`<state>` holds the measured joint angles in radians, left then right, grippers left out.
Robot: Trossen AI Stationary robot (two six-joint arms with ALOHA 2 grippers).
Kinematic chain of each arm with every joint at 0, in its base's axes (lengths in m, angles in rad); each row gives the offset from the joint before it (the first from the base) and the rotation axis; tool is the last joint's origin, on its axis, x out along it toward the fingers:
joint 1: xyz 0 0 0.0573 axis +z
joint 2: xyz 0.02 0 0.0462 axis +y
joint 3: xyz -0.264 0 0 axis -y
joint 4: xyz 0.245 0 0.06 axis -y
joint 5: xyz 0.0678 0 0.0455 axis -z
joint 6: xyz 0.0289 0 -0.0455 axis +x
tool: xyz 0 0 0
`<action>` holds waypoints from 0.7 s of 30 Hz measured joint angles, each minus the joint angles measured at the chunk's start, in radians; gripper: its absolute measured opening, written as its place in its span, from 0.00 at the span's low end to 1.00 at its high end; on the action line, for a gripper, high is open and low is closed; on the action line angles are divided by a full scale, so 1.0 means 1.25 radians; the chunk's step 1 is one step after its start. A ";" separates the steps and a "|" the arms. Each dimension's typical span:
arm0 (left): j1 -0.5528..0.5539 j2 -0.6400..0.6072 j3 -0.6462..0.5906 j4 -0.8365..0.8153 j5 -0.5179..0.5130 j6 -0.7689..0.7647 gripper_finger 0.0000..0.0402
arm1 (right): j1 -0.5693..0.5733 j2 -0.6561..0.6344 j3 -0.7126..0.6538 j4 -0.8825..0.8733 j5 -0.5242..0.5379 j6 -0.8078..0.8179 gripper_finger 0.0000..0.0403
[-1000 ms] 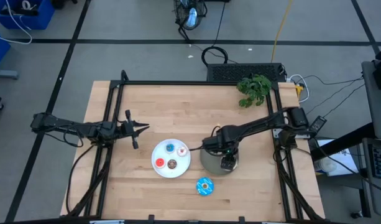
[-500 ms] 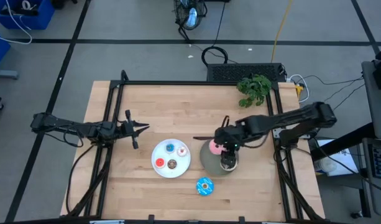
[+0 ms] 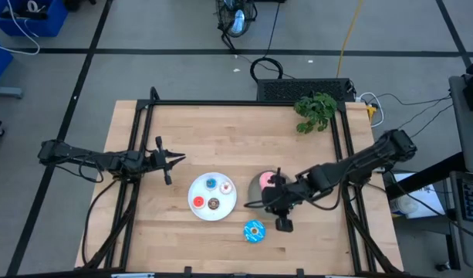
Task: Pick & Place donuts
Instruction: Put the large blue donut on the gray plate
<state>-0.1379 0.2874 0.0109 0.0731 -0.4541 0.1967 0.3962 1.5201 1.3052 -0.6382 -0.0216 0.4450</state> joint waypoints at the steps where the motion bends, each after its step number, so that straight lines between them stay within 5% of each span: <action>1: 0.000 0.000 0.000 0.000 0.000 0.000 0.10 | 0.004 0.006 0.000 0.004 0.007 0.001 0.03; 8: 0.000 0.000 0.000 0.002 0.000 -0.001 0.10 | 0.021 0.013 0.000 0.092 0.017 -0.033 0.00; 14: 0.000 0.000 0.000 0.003 0.000 -0.003 0.10 | 0.007 0.030 0.008 0.301 0.010 -0.042 0.00; 21: 0.000 0.000 0.000 0.004 0.000 0.004 0.10 | 0.030 0.117 0.162 0.220 -0.004 -0.101 0.00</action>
<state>-0.1379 0.2878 0.0109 0.0776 -0.4538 0.2017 0.4332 1.6660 1.5072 -0.3629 -0.0269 0.3193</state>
